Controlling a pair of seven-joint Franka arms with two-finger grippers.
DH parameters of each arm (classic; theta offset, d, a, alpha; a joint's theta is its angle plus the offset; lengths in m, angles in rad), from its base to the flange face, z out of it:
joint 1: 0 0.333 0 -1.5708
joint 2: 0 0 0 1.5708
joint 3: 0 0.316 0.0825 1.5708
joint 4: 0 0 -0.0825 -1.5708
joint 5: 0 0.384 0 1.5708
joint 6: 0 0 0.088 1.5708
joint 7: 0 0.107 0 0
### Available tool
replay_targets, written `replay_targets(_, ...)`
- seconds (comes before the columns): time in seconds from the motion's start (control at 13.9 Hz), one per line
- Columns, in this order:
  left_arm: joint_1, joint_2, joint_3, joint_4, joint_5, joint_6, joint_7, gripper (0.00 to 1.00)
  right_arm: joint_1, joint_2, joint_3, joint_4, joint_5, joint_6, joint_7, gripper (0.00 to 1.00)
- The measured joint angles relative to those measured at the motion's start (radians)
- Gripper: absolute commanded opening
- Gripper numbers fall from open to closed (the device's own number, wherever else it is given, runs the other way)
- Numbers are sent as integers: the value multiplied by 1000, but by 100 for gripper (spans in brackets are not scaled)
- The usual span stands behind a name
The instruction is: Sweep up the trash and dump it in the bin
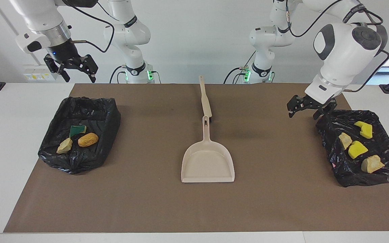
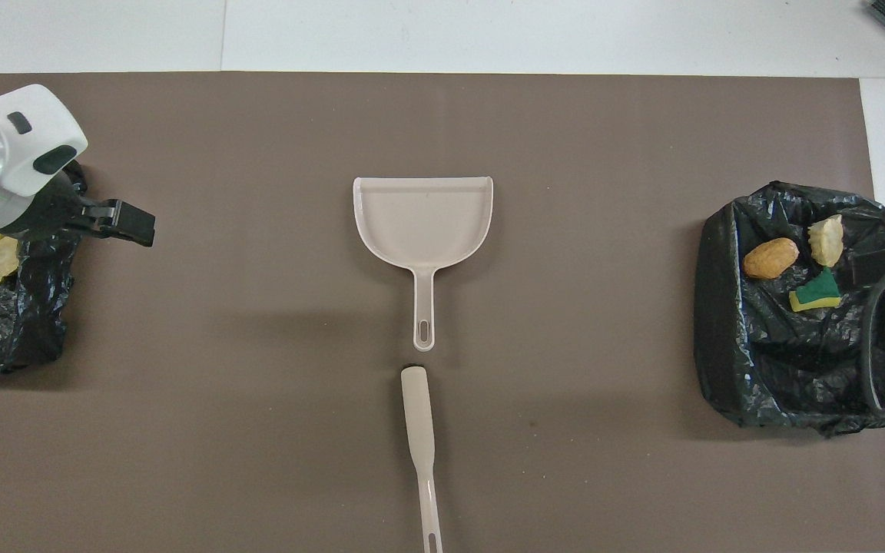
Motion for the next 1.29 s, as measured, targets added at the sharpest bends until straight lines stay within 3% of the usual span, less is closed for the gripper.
replay_targets(0.43,2,-50,1,96,17,-197,3,100,0,0,0,0,0,0,0,100)
replay_targets(0.72,6,-94,11,100,18,-204,5,100,0,0,0,0,0,0,0,100)
replay_targets(1.29,6,-97,13,87,18,-202,7,100,0,0,0,0,0,0,0,100)
